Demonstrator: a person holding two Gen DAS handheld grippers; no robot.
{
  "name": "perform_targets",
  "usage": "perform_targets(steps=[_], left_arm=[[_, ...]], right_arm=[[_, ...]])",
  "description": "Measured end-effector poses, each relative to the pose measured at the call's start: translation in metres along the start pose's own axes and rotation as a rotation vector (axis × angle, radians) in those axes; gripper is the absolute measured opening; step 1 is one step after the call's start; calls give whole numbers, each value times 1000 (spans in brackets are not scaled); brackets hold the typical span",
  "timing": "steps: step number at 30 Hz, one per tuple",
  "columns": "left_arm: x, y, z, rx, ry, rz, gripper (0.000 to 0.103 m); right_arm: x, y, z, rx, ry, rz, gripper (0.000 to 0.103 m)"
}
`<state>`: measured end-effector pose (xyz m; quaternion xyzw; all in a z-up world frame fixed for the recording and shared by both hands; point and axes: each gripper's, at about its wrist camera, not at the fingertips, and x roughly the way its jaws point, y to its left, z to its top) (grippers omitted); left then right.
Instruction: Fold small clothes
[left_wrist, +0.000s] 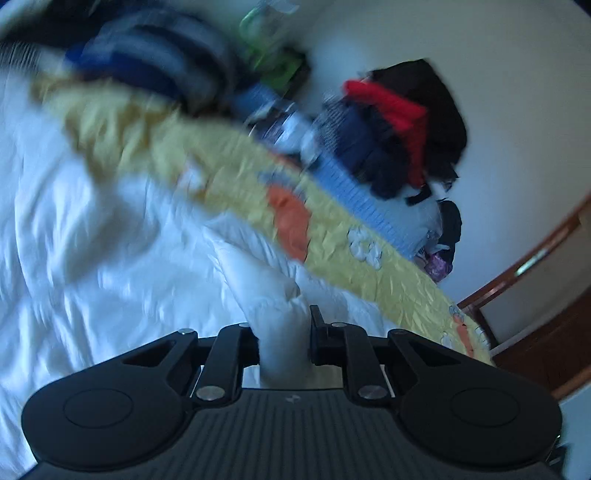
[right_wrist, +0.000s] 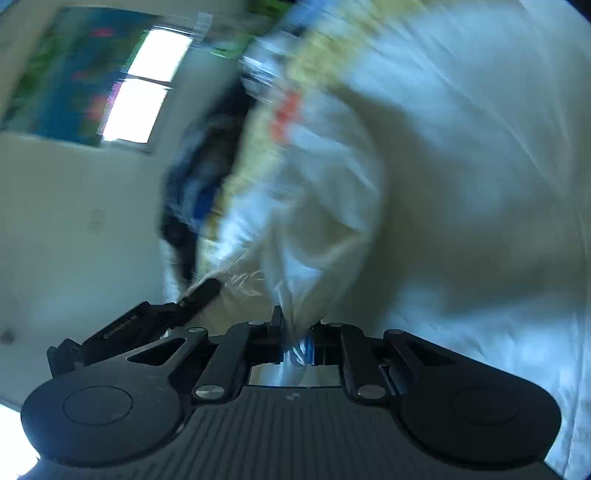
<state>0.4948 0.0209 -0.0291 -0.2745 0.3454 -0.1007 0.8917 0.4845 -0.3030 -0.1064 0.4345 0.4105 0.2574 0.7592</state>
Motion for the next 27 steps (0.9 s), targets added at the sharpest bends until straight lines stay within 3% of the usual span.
perform_targets(steps=[2, 4, 6, 9, 10, 11, 13, 15, 17, 19, 22, 24, 27], left_arm=[[12, 6, -9, 37, 48, 55, 16], [25, 23, -24, 13, 122, 104, 16], [31, 33, -40, 33, 145, 115, 17], [28, 28, -53, 149, 72, 120, 24], [26, 24, -55, 182, 55, 143, 34], [20, 21, -54, 196, 47, 166, 52], [-5, 16, -54, 214, -3, 184, 79], [-36, 12, -55, 281, -143, 193, 81], [-57, 0, -57, 385, -268, 240, 81], [-65, -16, -63, 461, -335, 204, 81], [-39, -43, -80, 557, -237, 108, 81], [-14, -58, -99, 623, -162, 106, 81], [15, -68, -121, 695, -85, 127, 81]], right_arm=[[-9, 3, -2, -33, -9, 9, 14], [-6, -9, -6, -4, 23, -46, 15], [0, -23, -14, 15, 55, -106, 15], [6, -34, -19, 31, 55, -119, 15], [6, -36, -21, 33, 47, -118, 17], [4, -36, -19, 41, 44, -120, 19], [-5, -36, -16, 65, 16, -146, 36], [-22, -27, -13, 33, -58, -145, 46], [-44, -16, -7, -29, -146, -155, 48], [-53, -8, 3, -53, -217, -136, 49], [-31, 4, 30, -31, -199, -68, 58], [-4, 10, 47, -28, -138, -28, 67], [34, 13, 61, -39, -94, -75, 68]])
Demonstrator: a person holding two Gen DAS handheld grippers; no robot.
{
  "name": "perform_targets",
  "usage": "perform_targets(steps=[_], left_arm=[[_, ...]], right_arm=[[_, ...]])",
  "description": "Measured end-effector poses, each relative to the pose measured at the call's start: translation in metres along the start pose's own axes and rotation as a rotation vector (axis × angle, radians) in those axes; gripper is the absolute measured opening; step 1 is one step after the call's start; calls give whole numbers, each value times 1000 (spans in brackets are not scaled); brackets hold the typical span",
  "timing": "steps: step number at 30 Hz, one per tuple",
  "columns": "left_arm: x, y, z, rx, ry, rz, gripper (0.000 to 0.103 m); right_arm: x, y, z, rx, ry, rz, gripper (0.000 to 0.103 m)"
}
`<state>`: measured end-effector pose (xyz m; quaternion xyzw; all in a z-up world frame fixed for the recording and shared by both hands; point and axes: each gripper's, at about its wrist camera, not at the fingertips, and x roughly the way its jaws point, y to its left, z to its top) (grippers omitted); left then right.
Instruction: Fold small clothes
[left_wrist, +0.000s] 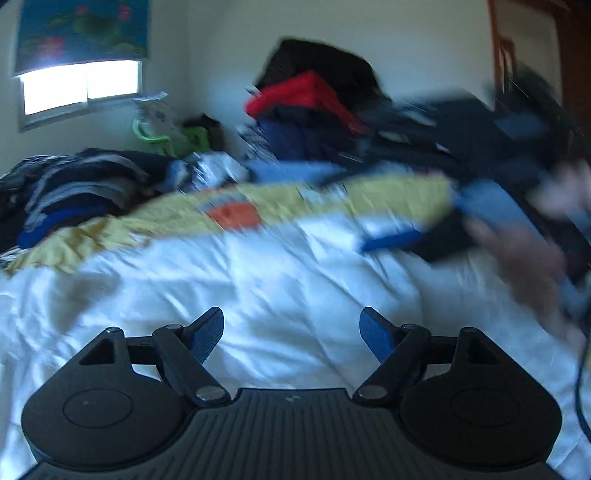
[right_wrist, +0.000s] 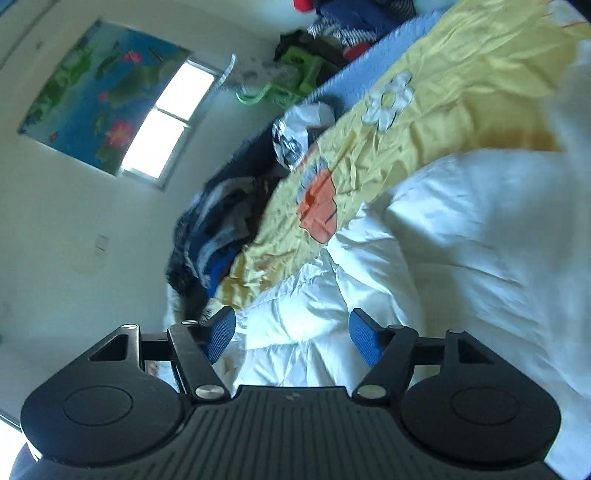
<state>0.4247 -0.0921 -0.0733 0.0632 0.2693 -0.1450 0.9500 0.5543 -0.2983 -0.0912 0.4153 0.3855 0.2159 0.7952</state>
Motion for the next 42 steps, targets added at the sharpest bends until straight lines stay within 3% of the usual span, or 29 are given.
perform_targets(steps=[3, 4, 5, 8, 11, 12, 15, 17, 21, 23, 27, 31, 33, 34, 36, 40, 42], left_arm=[[27, -3, -13, -15, 137, 21, 80], [30, -2, -17, -23, 136, 18, 81], [31, -2, -20, -21, 123, 17, 81], [37, 3, -19, -43, 131, 6, 83], [35, 2, -21, -44, 123, 2, 83], [34, 1, -22, -48, 119, -1, 83], [34, 4, -24, -64, 111, -8, 84], [28, 1, -28, -58, 108, 1, 85], [13, -15, -25, -18, 45, 79, 86], [-2, -31, -16, -26, -17, 76, 86], [-25, -91, 16, -44, -70, -60, 86], [-20, -156, 38, -178, 40, -445, 87], [2, -183, 42, -298, 141, -567, 87], [15, -194, 42, -367, 189, -596, 87], [43, -213, 37, -472, 268, -586, 87], [81, -242, 30, -555, 365, -552, 85], [88, -251, 30, -537, 357, -509, 69]], right_arm=[[26, -12, 4, -7, 36, -80, 70], [33, -15, -1, -2, 49, -118, 69], [40, -21, -5, 6, 61, -142, 61], [39, -38, -10, 20, 27, -114, 48], [23, -37, -15, 17, 25, -115, 51], [7, -31, -20, -7, -8, -108, 52], [-61, -18, -50, -132, -189, -27, 68], [-113, -25, -77, -151, -341, 13, 84], [-195, -60, -118, -104, -513, -7, 85], [-234, -80, -128, -92, -623, -63, 86], [-290, -120, -131, -4, -890, -191, 91], [-312, -146, -134, 26, -1002, -291, 91], [-317, -155, -135, 22, -1010, -313, 91], [-318, -160, -131, 45, -998, -310, 91], [-319, -171, -128, 102, -988, -284, 91], [-320, -197, -133, 235, -968, -209, 94], [-320, -197, -133, 234, -961, -210, 92]])
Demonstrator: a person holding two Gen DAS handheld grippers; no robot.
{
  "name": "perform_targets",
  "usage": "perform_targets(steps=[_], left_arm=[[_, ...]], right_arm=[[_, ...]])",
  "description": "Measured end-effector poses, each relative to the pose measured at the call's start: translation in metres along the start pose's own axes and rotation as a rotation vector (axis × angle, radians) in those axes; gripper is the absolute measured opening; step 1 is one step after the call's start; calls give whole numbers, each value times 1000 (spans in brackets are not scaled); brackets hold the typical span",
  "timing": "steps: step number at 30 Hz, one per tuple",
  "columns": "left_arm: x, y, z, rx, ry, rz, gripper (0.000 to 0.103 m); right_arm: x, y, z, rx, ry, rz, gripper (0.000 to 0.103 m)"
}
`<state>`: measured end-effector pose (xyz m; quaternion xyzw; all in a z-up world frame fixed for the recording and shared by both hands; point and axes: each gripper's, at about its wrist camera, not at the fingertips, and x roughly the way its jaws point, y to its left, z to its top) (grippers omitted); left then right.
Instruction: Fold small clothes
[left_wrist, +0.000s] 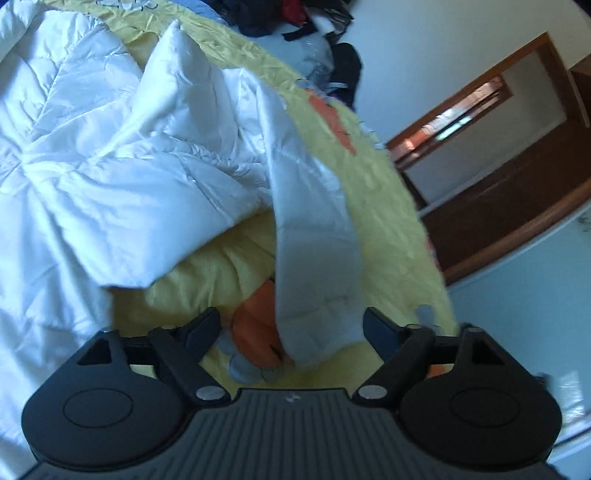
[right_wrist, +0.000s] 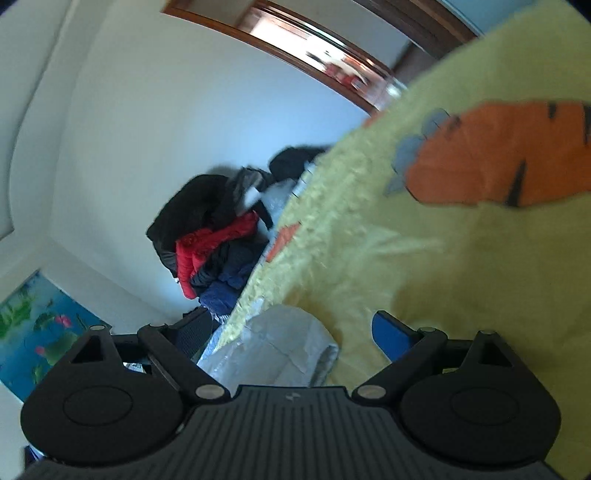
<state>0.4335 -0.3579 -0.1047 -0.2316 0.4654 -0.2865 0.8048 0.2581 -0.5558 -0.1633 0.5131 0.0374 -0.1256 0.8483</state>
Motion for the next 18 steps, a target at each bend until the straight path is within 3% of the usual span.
perform_targets(steps=[2, 4, 10, 13, 18], left_arm=[[11, -5, 0, 15, 42, -2, 14], [14, -5, -2, 8, 76, 5, 9], [-27, -5, 7, 51, 38, -32, 8], [-69, 3, 31, 108, 34, -64, 8], [-166, 41, 77, 147, -90, -18, 8]], right_arm=[[3, -1, -1, 0, 8, 6, 94], [6, -3, 1, 2, 6, 10, 94], [6, -5, 1, 16, -2, 32, 97], [2, -2, 0, -3, -3, 33, 97], [5, 5, -5, -53, 11, 25, 98]])
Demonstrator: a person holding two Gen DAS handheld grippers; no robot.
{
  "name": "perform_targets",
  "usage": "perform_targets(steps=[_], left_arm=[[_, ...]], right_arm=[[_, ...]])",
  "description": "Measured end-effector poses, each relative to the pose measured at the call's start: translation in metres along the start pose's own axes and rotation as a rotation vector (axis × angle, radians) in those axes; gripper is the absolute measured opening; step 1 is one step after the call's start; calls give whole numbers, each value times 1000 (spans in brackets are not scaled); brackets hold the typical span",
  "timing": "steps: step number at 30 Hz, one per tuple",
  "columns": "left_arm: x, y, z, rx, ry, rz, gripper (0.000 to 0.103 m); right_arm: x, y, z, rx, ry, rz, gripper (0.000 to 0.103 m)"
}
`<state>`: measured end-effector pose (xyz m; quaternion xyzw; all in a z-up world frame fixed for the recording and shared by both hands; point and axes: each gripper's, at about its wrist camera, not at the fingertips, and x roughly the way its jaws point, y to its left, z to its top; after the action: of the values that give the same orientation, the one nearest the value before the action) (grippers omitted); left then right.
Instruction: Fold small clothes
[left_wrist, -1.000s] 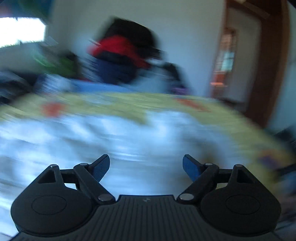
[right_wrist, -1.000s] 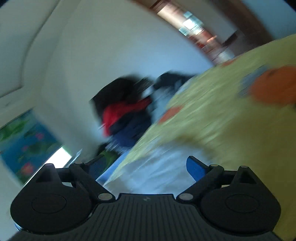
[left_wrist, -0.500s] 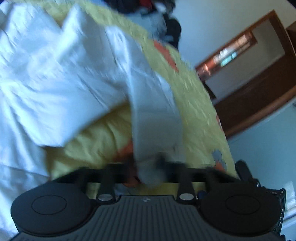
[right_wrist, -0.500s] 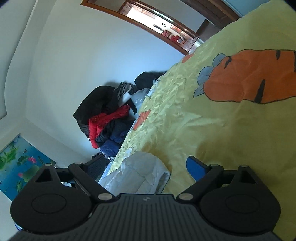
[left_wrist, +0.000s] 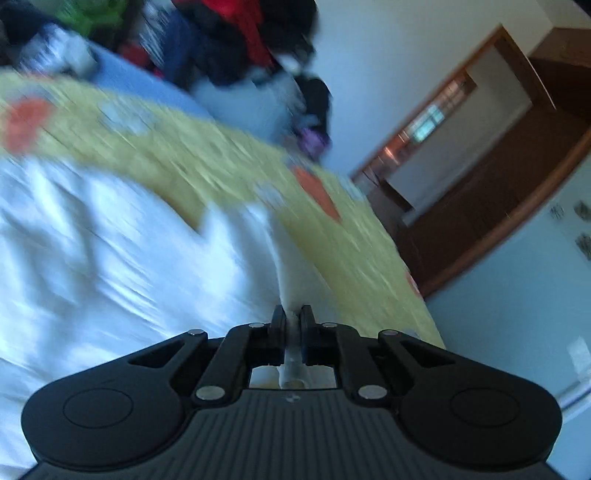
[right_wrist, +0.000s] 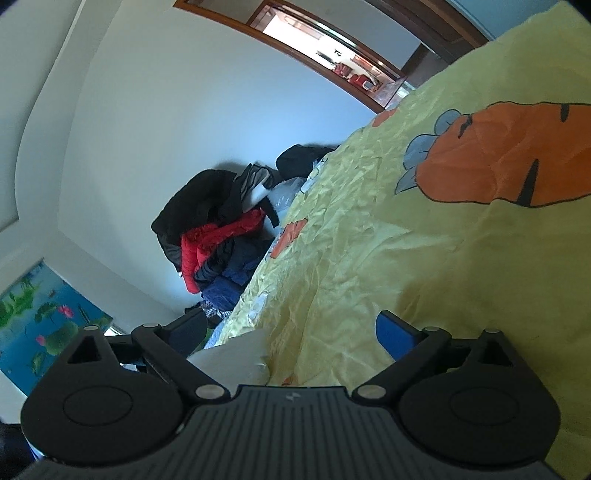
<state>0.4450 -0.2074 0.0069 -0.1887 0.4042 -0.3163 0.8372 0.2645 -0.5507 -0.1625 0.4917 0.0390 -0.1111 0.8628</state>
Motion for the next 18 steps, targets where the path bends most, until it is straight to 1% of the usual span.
perform_targets(steps=[3, 6, 7, 9, 10, 12, 13, 14, 15, 16, 18], left_arm=[[-50, 38, 14, -33, -75, 72, 7], [-91, 77, 19, -108, -145, 125, 7], [-105, 92, 20, -135, -162, 142, 7], [-126, 117, 21, -170, -189, 187, 7], [-135, 129, 24, -186, -199, 207, 7], [-156, 152, 27, -215, -212, 244, 7], [-164, 164, 26, -233, -218, 252, 7], [-165, 174, 28, -251, -218, 258, 7], [-168, 183, 27, -264, -214, 268, 7], [-170, 192, 25, -274, -212, 277, 7], [-171, 206, 19, -302, -210, 278, 7]], right_arm=[[4, 5, -3, -22, 33, 26, 98], [6, 16, -8, -59, 74, 101, 97], [8, 20, -10, -60, 100, 126, 97], [15, 35, -17, -75, 189, 182, 97], [17, 48, -21, -132, 221, 187, 96], [20, 84, -38, -351, 293, 181, 97], [21, 97, -46, -420, 336, 198, 97], [23, 108, -54, -452, 397, 227, 97], [27, 113, -58, -425, 470, 262, 97], [31, 113, -60, -337, 539, 301, 97], [45, 102, -62, -70, 654, 367, 97]])
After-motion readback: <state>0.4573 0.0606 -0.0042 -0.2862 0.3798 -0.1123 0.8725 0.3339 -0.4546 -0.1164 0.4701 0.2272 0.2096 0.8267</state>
